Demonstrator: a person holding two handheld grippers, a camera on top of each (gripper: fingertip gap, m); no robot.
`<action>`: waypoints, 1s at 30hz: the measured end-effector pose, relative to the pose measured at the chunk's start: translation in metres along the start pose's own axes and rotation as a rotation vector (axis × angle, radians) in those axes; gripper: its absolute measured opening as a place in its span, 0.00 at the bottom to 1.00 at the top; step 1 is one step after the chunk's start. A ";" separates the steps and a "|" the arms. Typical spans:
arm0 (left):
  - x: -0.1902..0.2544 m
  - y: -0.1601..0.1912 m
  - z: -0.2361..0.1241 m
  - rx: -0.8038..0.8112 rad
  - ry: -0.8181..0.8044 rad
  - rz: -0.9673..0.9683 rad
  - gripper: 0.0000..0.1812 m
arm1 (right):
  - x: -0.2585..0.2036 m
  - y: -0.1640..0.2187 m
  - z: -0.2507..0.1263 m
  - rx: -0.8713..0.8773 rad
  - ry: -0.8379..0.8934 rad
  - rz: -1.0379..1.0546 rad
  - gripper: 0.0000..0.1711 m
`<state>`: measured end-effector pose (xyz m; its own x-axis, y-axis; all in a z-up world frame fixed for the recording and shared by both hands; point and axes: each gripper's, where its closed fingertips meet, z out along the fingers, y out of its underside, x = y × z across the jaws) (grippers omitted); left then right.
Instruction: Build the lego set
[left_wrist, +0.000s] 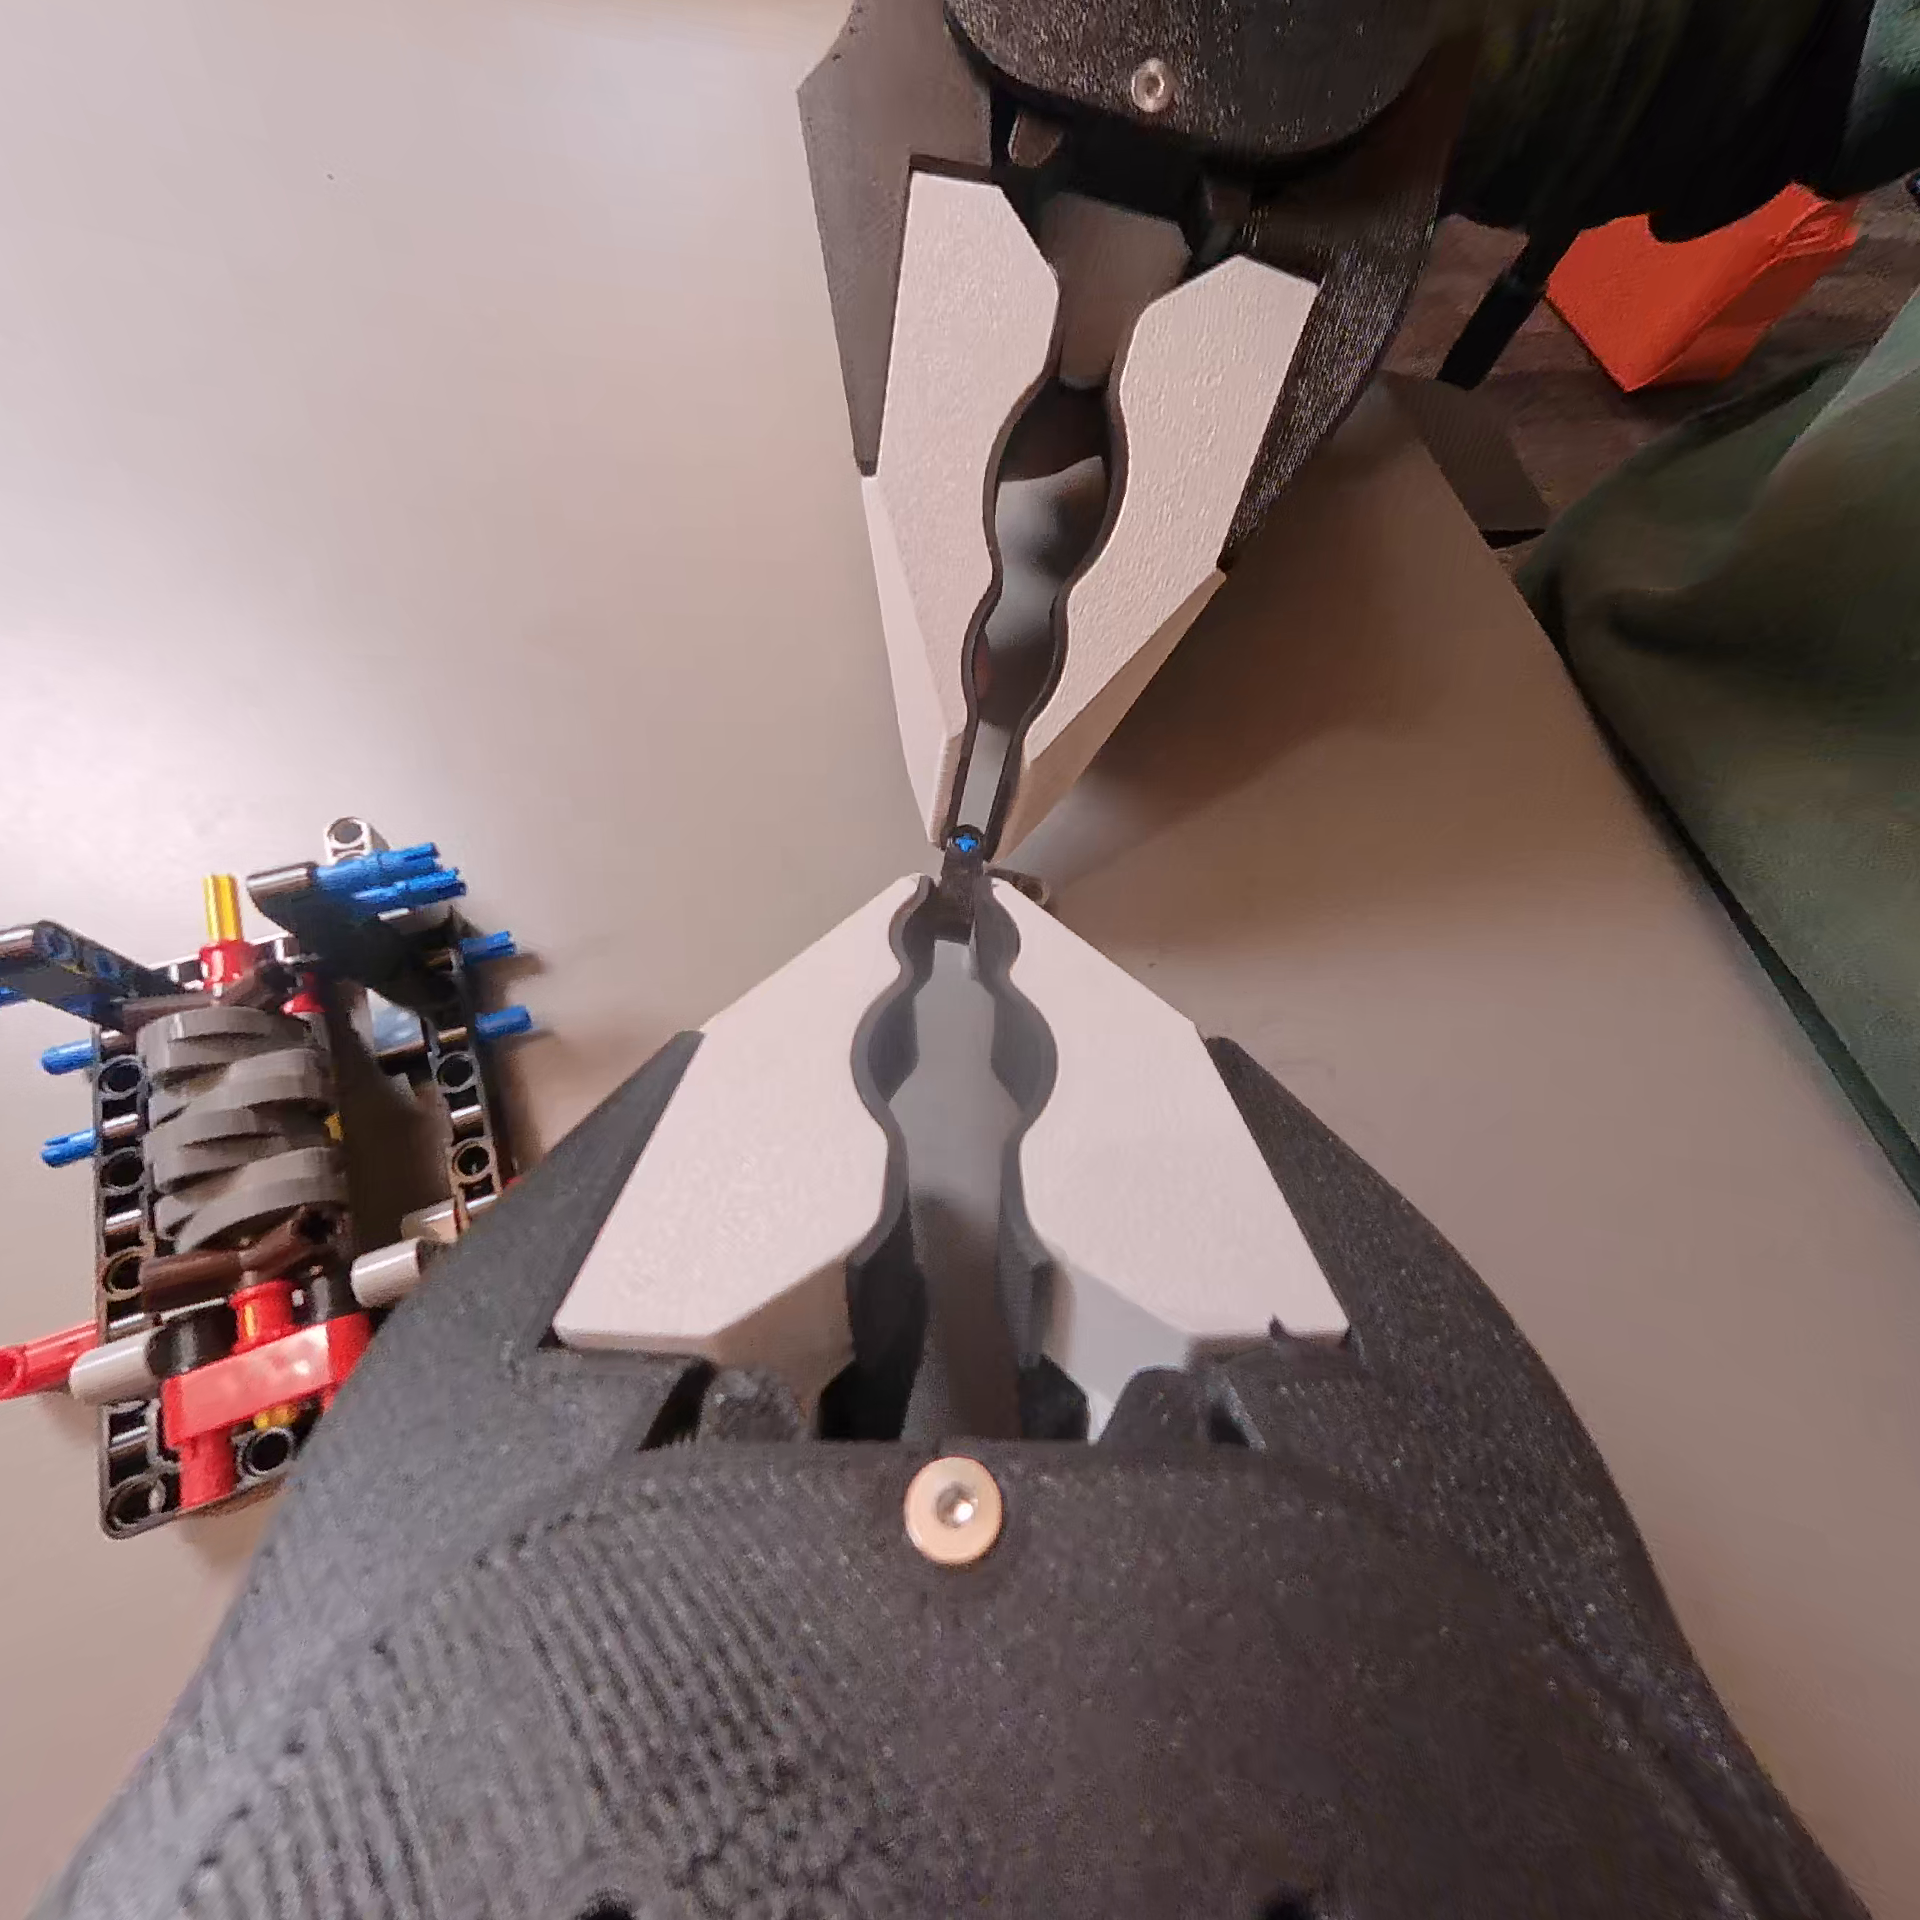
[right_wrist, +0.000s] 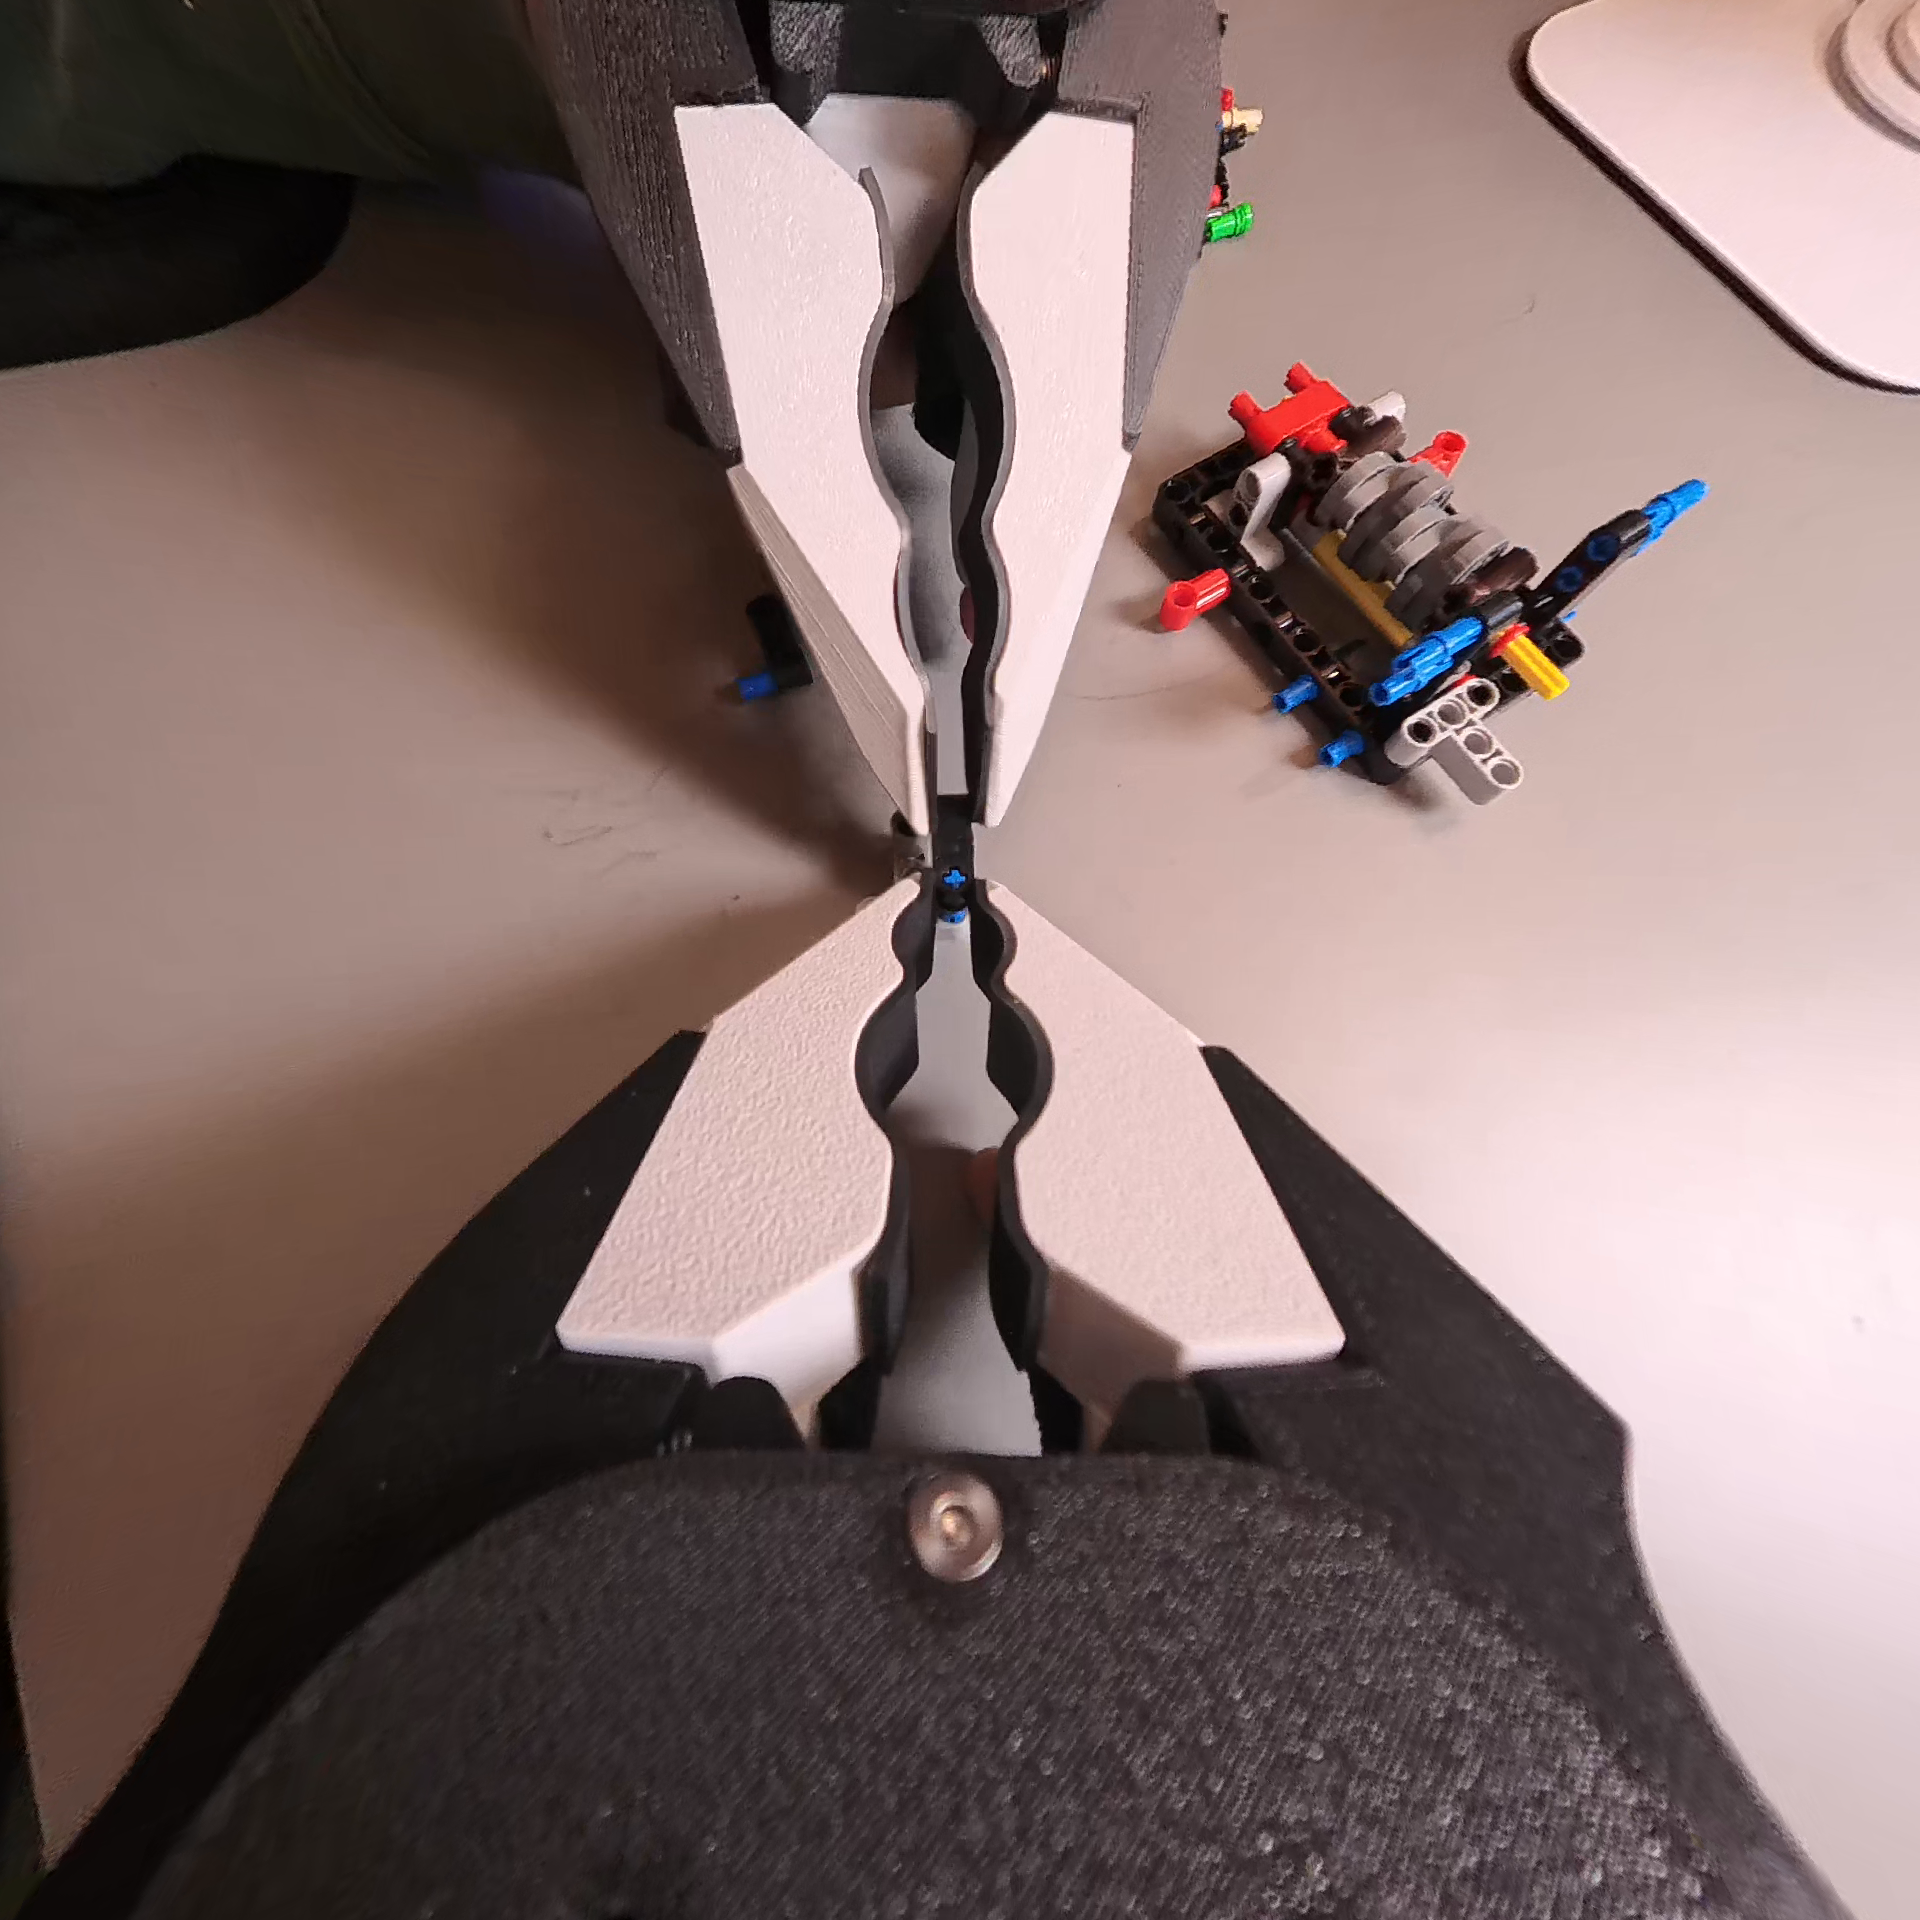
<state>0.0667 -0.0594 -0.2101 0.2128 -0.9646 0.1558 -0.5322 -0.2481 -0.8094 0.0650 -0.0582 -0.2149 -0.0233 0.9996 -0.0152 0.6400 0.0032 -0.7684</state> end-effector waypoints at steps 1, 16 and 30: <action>0.000 -0.002 0.000 0.006 -0.003 0.003 0.03 | 0.000 0.001 -0.001 -0.005 0.009 -0.007 0.03; 0.002 -0.007 -0.016 0.031 -0.012 0.014 0.08 | -0.007 0.000 0.003 -0.067 0.030 -0.071 0.00; -0.027 0.062 -0.101 -0.214 -0.220 -0.175 0.10 | -0.006 -0.012 0.005 -0.054 -0.025 -0.027 0.06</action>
<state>-0.0550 -0.0580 -0.2074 0.4751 -0.8691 0.1374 -0.6264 -0.4437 -0.6409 0.0536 -0.0640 -0.2088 -0.0597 0.9981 -0.0120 0.6791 0.0318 -0.7334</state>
